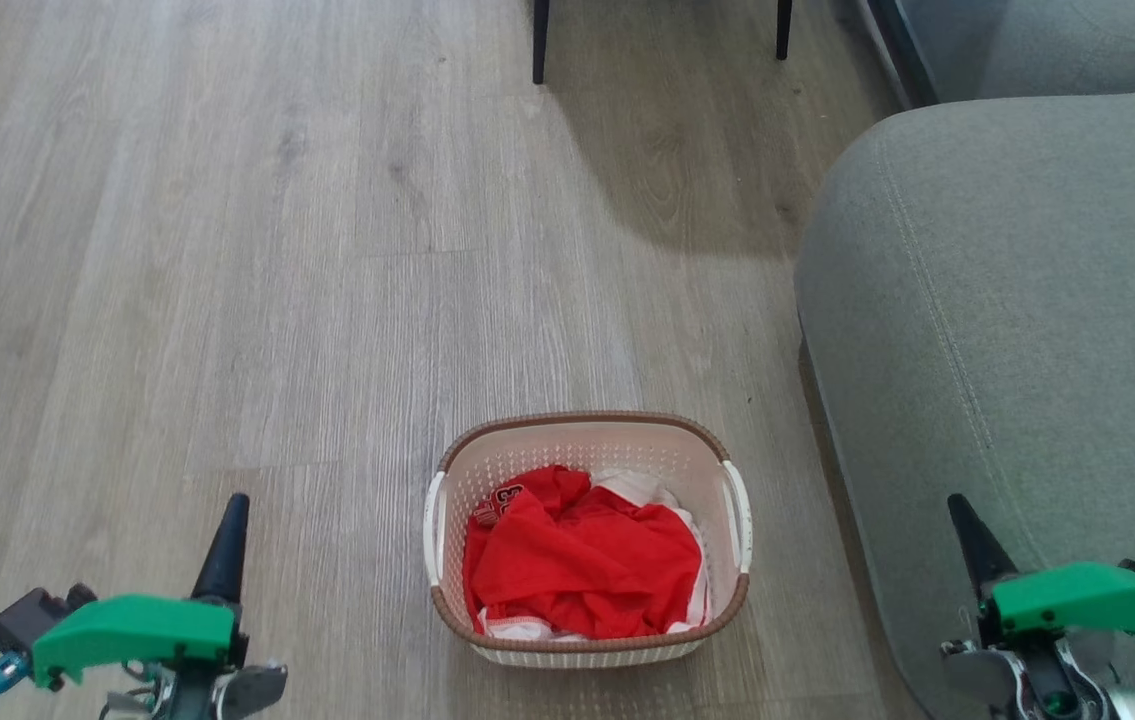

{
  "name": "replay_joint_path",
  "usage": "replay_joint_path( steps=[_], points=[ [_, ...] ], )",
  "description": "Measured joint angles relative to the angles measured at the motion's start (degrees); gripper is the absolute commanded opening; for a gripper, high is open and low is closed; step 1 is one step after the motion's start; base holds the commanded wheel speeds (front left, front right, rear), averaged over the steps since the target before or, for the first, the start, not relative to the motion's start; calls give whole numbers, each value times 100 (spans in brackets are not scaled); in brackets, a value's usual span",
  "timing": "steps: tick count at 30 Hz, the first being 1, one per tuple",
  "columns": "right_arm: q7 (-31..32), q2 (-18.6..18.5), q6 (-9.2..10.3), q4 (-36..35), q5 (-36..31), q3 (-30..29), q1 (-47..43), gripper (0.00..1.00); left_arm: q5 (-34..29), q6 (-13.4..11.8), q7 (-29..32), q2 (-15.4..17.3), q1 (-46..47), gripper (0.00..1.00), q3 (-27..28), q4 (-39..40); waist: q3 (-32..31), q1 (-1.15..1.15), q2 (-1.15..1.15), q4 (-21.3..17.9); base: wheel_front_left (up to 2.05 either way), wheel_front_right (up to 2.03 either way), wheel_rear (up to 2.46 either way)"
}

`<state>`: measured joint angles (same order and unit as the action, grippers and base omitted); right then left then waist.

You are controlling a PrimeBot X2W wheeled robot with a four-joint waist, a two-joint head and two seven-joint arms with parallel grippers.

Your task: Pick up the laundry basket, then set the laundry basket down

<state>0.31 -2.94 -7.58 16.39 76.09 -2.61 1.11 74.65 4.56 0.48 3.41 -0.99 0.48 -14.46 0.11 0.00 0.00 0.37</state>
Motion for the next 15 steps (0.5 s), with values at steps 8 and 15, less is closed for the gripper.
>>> replay_joint_path(
  steps=[8,15],
  points=[
    [124,-1,0,0,477,-101,23,0,517,55,140,0,59,0,40,-57,2,0,0,-11,0,0,0],
    [220,-2,0,-23,899,-160,108,0,960,108,248,-1,224,0,124,-85,4,0,0,-20,0,0,0]
  ],
)
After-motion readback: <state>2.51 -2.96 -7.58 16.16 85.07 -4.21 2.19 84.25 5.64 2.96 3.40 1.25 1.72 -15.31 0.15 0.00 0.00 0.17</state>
